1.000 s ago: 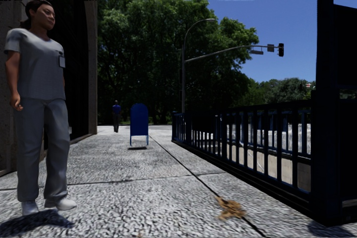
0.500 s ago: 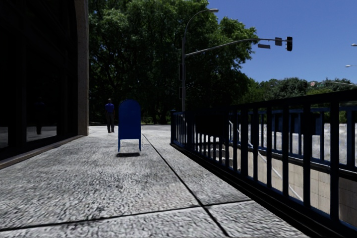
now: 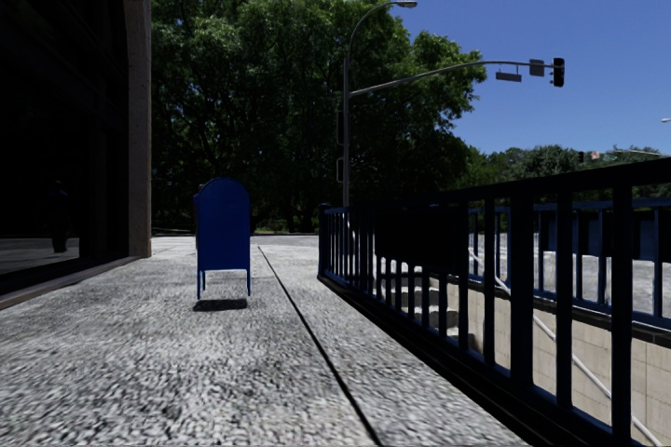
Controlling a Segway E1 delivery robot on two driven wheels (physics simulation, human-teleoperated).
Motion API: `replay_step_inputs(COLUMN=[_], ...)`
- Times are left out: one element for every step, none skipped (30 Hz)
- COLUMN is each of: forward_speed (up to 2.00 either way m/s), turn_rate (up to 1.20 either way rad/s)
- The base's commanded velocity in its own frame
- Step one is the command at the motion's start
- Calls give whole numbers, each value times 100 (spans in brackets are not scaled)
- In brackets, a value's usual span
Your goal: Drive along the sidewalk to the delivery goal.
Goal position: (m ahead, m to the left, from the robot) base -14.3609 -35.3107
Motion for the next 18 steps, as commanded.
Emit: replay_step_inputs(forward_speed=[51,48,40,25,25,22,21,20,20,20,20,20,20,20,20,20,19,18], turn_rate=[0,0,0,0,0,9,20,39,46,46,48,48,49,49,49,49,49,49])
